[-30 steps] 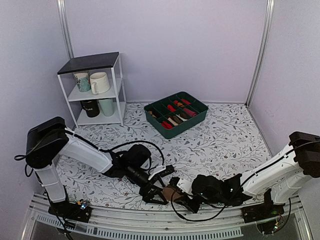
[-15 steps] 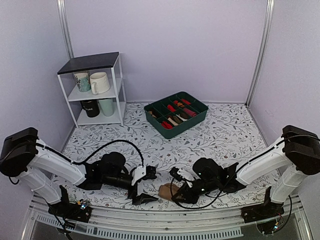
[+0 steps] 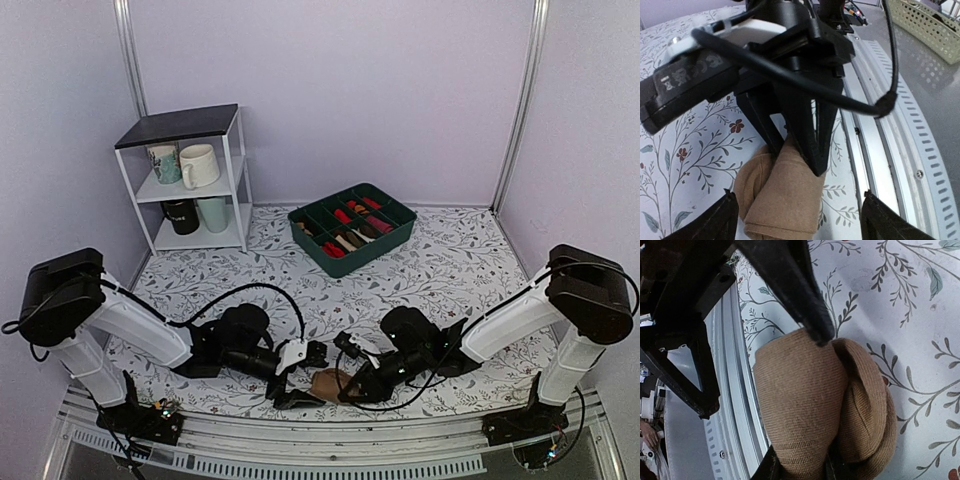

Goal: Roll the socks
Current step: Roll the sock at the center of the board.

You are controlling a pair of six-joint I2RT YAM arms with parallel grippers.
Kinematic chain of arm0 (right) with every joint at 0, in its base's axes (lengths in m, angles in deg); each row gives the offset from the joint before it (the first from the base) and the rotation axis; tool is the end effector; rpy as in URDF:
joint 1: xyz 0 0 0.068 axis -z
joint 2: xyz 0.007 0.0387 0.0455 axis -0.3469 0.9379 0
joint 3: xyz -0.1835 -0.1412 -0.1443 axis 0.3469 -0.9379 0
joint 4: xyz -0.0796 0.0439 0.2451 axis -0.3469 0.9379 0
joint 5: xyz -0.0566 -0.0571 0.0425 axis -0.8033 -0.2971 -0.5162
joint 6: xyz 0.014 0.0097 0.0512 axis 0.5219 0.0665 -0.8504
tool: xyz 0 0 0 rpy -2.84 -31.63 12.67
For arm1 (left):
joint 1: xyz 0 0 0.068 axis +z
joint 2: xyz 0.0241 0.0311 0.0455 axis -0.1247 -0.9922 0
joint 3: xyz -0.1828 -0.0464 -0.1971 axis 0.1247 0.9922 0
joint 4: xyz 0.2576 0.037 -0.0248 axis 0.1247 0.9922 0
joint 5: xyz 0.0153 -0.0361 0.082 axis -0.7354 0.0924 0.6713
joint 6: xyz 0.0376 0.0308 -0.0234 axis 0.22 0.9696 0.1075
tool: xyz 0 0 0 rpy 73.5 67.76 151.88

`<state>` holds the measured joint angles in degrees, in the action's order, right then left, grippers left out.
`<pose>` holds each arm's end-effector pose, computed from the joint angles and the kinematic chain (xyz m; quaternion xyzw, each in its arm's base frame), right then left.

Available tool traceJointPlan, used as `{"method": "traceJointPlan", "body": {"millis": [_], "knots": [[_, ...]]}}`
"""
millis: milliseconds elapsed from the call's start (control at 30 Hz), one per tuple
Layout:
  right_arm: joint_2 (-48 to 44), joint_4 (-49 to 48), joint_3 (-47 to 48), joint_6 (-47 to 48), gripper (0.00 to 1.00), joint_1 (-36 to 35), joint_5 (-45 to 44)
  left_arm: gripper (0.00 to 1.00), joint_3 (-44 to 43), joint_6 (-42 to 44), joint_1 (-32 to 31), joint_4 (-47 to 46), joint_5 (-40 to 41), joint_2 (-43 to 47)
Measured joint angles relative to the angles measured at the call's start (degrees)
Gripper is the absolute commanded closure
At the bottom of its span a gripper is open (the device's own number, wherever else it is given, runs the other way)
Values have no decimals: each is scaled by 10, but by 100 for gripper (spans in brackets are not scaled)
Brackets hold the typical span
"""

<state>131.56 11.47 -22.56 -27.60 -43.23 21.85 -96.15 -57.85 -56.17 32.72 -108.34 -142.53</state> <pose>0.1159 0.2709 0.1063 -0.4128 0.7982 0.4209 0.1234 0.1137 -0.2620 0.1230 0.6029 0.6069 -0.3906 0.3399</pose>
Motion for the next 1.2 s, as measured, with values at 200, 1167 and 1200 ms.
{"method": "traceJointPlan", "body": {"millis": [200,1167,1200], "knots": [[13,-3,5,-2,81,12,31,24,7,-7,0,15,-22,10],[30,0,15,-10,81,30,80,70,-31,-41,0,21,-10,-59],[31,0,15,-10,81,31,83,76,-33,-41,1,21,-11,-62]]}}
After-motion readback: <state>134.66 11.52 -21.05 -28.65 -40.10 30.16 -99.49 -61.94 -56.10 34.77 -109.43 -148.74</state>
